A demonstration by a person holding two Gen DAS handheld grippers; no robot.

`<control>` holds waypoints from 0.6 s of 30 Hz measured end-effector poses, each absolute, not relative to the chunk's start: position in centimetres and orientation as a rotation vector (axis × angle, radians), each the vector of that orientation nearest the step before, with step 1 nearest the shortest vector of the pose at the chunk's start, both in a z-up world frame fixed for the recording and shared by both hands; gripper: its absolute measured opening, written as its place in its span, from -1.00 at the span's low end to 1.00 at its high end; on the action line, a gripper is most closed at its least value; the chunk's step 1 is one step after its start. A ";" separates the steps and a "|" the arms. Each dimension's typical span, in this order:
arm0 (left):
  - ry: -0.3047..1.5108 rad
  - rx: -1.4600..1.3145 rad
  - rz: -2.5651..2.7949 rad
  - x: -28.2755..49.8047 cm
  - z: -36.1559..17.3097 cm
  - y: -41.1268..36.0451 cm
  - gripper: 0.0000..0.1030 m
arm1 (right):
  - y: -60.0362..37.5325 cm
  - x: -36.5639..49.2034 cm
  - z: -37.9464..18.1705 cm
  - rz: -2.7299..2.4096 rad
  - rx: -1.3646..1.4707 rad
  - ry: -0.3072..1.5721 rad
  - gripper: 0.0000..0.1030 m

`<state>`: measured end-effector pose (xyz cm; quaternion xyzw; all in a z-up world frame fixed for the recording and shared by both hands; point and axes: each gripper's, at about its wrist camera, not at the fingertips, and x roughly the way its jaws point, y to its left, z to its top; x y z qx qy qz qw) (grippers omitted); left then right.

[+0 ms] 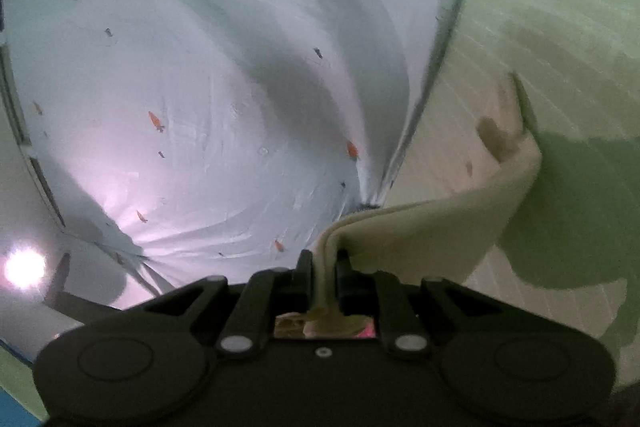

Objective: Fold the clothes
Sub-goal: 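Grasp the sweater end with both grippers and fold it up over the strip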

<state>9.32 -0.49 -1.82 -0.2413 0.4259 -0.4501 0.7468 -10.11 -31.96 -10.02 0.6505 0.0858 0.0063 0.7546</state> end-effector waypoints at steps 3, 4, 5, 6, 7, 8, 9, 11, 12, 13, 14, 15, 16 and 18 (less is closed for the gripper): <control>1.013 -0.538 -0.904 10.6 -5.5 -1.2 -0.80 | -32.5 -9.4 -12.4 -0.072 1.503 0.235 -0.76; 1.050 -0.537 -0.864 11.0 -6.9 -1.1 -0.80 | -32.6 -9.1 -13.6 -0.109 1.543 0.258 -0.75; 1.092 -0.558 -0.832 11.4 -8.3 -1.0 -0.80 | -32.7 -8.8 -14.9 -0.152 1.585 0.291 -0.75; 1.134 -0.579 -0.800 11.9 -9.7 -0.9 -0.80 | -32.7 -8.5 -16.1 -0.184 1.625 0.322 -0.75; 1.162 -0.617 -0.781 12.6 -10.7 -1.1 -0.80 | -32.7 -8.4 -17.0 -0.203 1.660 0.334 -0.74; 1.172 -0.641 -0.771 13.1 -11.0 -1.0 -0.80 | -32.7 -8.3 -17.8 -0.217 1.693 0.337 -0.74; 1.162 -0.642 -0.769 13.6 -10.9 -1.2 -0.80 | -32.8 -8.1 -18.3 -0.221 1.718 0.332 -0.74; 1.135 -0.627 -0.769 14.5 -10.4 -1.7 -0.80 | -33.3 -7.5 -18.7 -0.219 1.743 0.314 -0.74; 1.120 -0.611 -0.775 14.9 -10.2 -2.1 -0.80 | -33.8 -7.0 -18.5 -0.217 1.731 0.314 -0.74; 1.103 -0.599 -0.782 15.3 -9.8 -2.6 -0.80 | -34.4 -6.4 -18.2 -0.214 1.715 0.316 -0.73; 1.085 -0.587 -0.790 15.8 -9.4 -3.1 -0.80 | -34.9 -5.9 -17.9 -0.211 1.698 0.319 -0.73; 1.063 -0.575 -0.801 16.2 -8.9 -3.6 -0.80 | -35.4 -5.4 -17.7 -0.208 1.682 0.321 -0.73; 1.041 -0.563 -0.813 16.6 -8.5 -4.0 -0.80 | -36.0 -5.0 -17.4 -0.202 1.673 0.318 -0.72; 0.999 -0.540 -0.836 17.5 -7.9 -4.9 -0.80 | -37.2 -3.6 -16.8 -0.184 1.664 0.293 -0.72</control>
